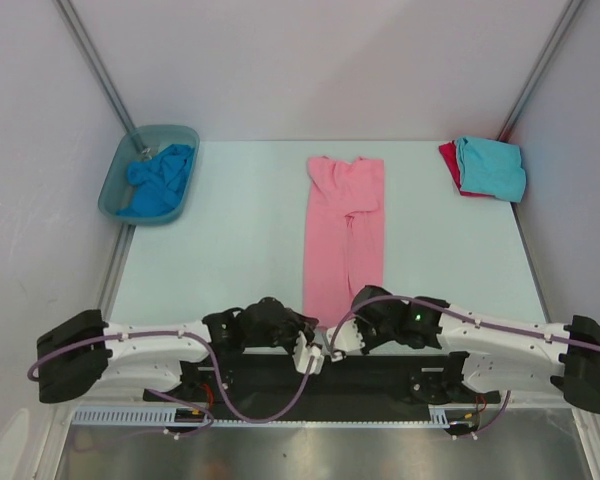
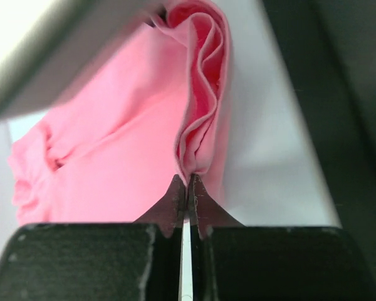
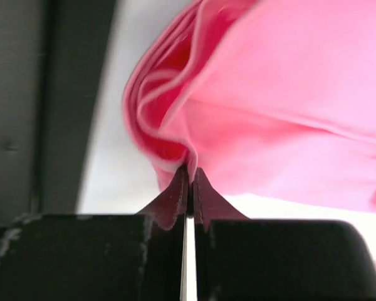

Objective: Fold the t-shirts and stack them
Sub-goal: Fold the tshirt

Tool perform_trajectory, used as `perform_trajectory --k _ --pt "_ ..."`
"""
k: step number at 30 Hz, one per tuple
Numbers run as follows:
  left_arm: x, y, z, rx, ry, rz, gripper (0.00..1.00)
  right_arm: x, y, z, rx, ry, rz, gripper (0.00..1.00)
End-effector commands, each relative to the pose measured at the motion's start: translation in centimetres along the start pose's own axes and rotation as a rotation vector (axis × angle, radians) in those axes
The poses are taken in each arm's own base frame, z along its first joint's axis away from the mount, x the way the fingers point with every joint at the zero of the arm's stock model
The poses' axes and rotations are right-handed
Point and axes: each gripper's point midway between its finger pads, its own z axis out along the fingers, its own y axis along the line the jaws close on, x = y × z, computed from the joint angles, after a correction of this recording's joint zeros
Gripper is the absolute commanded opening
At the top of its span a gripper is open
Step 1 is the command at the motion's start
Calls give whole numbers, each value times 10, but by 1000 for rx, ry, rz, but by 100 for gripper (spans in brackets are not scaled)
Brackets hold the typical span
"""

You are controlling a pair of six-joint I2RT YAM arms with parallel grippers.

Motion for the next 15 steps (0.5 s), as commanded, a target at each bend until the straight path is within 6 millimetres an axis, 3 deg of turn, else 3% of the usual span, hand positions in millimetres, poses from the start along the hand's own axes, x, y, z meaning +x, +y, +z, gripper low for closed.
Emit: perform_trajectory --k 1,7,15 --pt "-19 42 -13 -72 -52 -21 0 -2 -38 -27 98 17 -9 0" --pt "-7 68 -30 -92 -19 -12 0 22 -67 -50 158 73 41 0" --pt "24 93 -27 -106 34 -38 0 44 -94 -42 203 126 118 0"
